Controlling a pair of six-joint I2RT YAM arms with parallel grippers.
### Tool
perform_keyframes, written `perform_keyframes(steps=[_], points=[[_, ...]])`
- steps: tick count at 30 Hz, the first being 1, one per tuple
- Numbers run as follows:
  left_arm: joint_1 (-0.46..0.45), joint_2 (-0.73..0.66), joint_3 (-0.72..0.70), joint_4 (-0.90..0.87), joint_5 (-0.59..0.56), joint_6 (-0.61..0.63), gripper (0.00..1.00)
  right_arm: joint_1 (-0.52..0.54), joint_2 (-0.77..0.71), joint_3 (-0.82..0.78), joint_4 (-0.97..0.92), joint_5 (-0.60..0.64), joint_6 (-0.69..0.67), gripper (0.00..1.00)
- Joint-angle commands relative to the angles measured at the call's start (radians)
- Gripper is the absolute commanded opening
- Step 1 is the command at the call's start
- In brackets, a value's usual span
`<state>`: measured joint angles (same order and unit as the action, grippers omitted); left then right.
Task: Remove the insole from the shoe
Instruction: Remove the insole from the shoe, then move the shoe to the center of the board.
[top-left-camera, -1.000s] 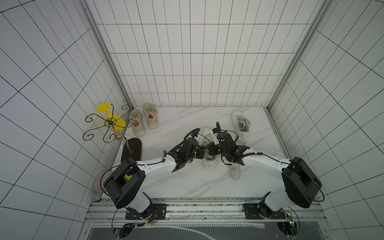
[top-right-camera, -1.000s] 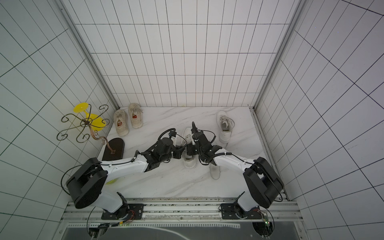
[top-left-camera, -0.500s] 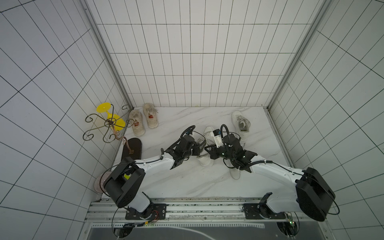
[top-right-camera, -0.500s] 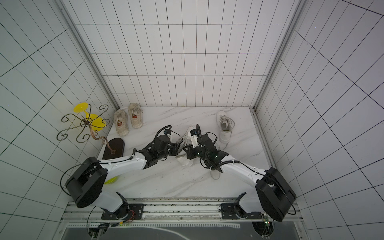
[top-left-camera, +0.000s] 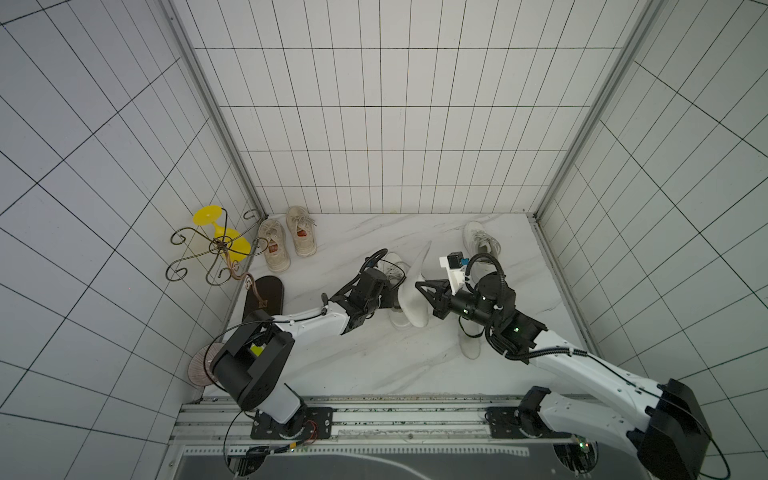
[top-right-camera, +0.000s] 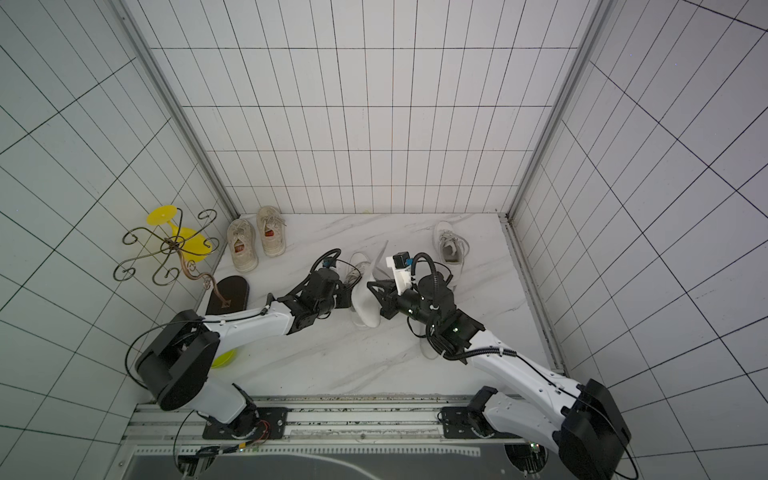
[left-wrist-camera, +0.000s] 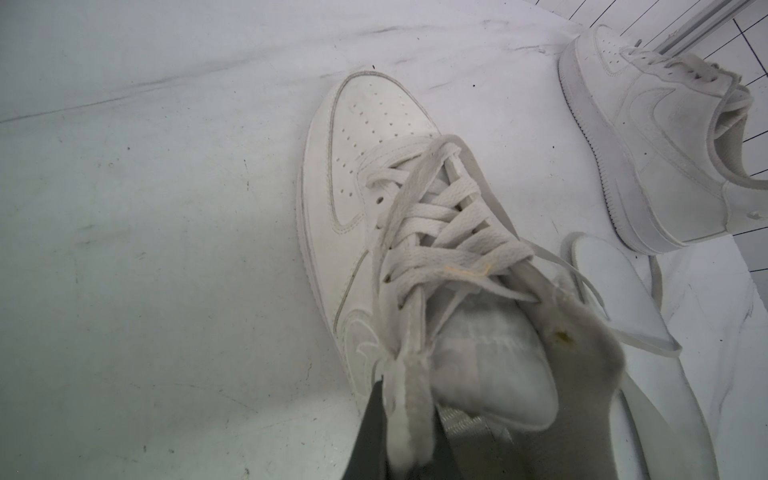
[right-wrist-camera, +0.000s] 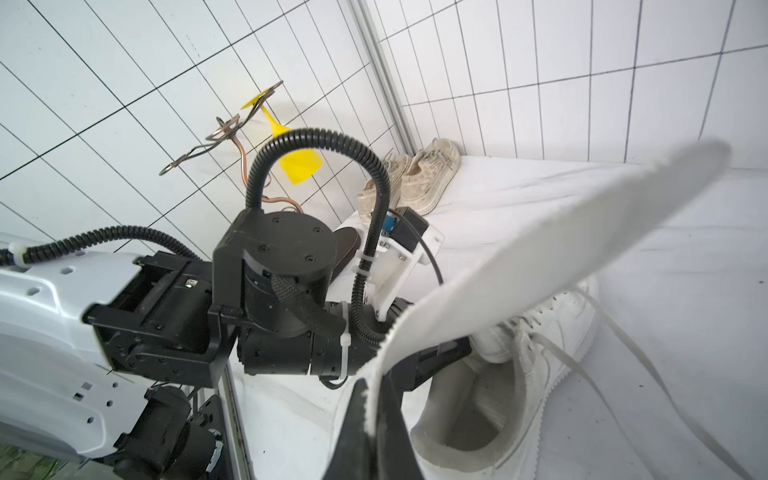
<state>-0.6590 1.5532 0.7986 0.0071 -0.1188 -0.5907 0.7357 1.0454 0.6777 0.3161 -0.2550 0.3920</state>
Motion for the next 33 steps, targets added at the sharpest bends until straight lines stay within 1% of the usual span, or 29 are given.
perform_keyframes(steps=[1, 4, 7, 12, 15, 19, 23, 27, 30, 33], points=[[0.012, 0.012, 0.007, -0.046, -0.058, 0.013, 0.0, 0.004, -0.048, -0.033, -0.047, 0.101, -0.042, 0.0], [0.016, 0.013, 0.017, -0.033, -0.038, 0.021, 0.0, 0.0, -0.096, -0.03, -0.134, 0.217, -0.049, 0.0], [0.016, 0.043, 0.071, -0.037, 0.003, 0.013, 0.0, -0.005, -0.149, -0.023, -0.235, 0.359, -0.053, 0.0], [0.014, 0.147, 0.227, -0.017, 0.078, -0.01, 0.0, -0.011, -0.264, -0.015, -0.364, 0.55, -0.029, 0.0], [0.01, 0.238, 0.358, -0.017, 0.105, -0.007, 0.0, -0.011, -0.327, -0.02, -0.427, 0.619, 0.004, 0.0], [0.003, 0.357, 0.54, -0.024, 0.136, 0.032, 0.0, -0.012, -0.379, -0.043, -0.499, 0.652, 0.041, 0.0], [0.002, 0.484, 0.73, -0.081, 0.125, 0.079, 0.0, -0.011, -0.429, -0.071, -0.551, 0.642, 0.073, 0.0], [-0.002, 0.613, 0.897, -0.145, 0.144, 0.106, 0.0, -0.012, -0.471, -0.091, -0.583, 0.637, 0.097, 0.0], [-0.012, 0.687, 0.991, -0.157, 0.157, 0.101, 0.0, -0.01, -0.489, -0.107, -0.586, 0.637, 0.106, 0.0], [-0.032, 0.748, 1.063, -0.138, 0.117, 0.103, 0.0, -0.011, -0.49, -0.113, -0.596, 0.638, 0.116, 0.0]])
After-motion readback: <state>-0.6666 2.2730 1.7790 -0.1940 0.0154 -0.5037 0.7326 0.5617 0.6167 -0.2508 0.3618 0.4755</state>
